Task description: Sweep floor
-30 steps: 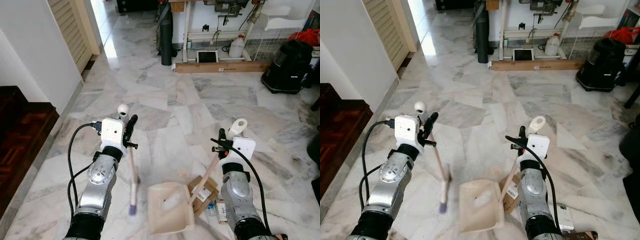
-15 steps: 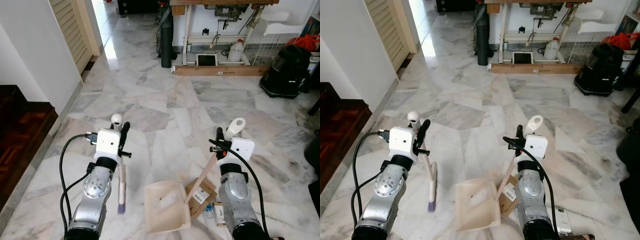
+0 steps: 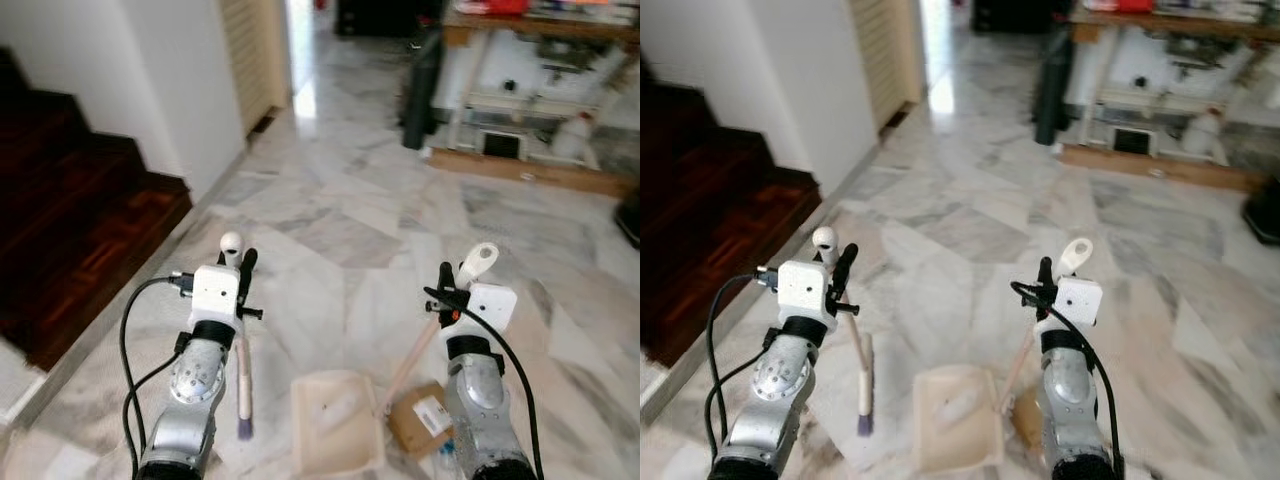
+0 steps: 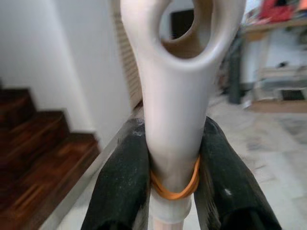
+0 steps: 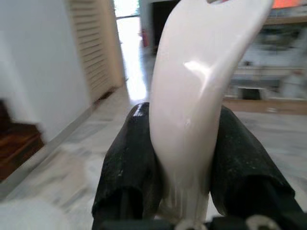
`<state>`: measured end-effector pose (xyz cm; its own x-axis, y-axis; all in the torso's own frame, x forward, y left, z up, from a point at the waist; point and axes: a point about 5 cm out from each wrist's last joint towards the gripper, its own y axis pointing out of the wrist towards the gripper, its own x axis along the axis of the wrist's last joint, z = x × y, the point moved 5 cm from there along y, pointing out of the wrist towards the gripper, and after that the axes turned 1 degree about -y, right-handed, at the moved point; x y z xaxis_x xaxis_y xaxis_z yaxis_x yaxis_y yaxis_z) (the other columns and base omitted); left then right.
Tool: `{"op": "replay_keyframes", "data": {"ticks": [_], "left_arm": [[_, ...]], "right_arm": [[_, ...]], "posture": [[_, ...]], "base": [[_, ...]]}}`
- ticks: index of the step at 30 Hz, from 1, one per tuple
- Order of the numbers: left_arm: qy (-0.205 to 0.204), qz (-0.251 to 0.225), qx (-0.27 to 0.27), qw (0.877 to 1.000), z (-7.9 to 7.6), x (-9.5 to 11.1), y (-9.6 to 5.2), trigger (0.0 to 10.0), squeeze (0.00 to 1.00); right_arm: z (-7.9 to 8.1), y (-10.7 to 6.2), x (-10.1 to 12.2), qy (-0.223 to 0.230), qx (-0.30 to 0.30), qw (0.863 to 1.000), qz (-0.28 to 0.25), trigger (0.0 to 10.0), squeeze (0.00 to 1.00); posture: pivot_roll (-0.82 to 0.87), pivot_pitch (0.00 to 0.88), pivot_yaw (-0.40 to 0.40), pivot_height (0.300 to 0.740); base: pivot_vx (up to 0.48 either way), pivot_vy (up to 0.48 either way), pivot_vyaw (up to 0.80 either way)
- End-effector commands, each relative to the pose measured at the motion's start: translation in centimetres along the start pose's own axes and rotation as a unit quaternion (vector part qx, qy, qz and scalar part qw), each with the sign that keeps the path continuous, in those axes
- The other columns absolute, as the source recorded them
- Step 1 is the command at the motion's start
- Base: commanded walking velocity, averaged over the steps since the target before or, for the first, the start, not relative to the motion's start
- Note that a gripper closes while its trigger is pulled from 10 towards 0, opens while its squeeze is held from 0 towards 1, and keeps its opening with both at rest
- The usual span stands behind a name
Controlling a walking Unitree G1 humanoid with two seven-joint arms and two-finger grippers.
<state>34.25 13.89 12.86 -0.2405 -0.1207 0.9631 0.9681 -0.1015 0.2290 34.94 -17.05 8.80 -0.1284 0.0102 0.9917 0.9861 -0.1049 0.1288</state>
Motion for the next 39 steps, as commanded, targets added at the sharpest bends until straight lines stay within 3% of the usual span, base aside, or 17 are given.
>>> {"op": "replay_keyframes", "data": {"ticks": [1, 28, 39], "left_arm": [[0.007, -0.023, -0.006, 1.0, -0.3, 1.0, 0.4, 10.0, 0.0], [-0.005, 0.002, -0.02, 1.0, -1.7, -0.6, -0.2, 10.0, 0.0], [-0.016, 0.011, -0.008, 1.0, -1.3, -1.1, -0.2, 10.0, 0.0]], "right_arm": [[-0.3, 0.4, 1.6, 0.008, -0.007, 1.0, -0.029, 10.0, 0.0], [0.6, 0.1, 0.7, 0.018, 0.008, 1.0, -0.008, 10.0, 0.0], [1.2, 0.1, 0.2, 0.029, 0.018, 0.999, 0.002, 10.0, 0.0]], "posture": [[0.09, 0.0, 0.013, 0.74], [0.09, 0.0, 0.012, 0.74], [0.1, 0.0, 0.009, 0.74]], "base": [[0.0, 0.0, 0.79], [0.0, 0.0, 0.78], [0.0, 0.0, 0.0]]}}
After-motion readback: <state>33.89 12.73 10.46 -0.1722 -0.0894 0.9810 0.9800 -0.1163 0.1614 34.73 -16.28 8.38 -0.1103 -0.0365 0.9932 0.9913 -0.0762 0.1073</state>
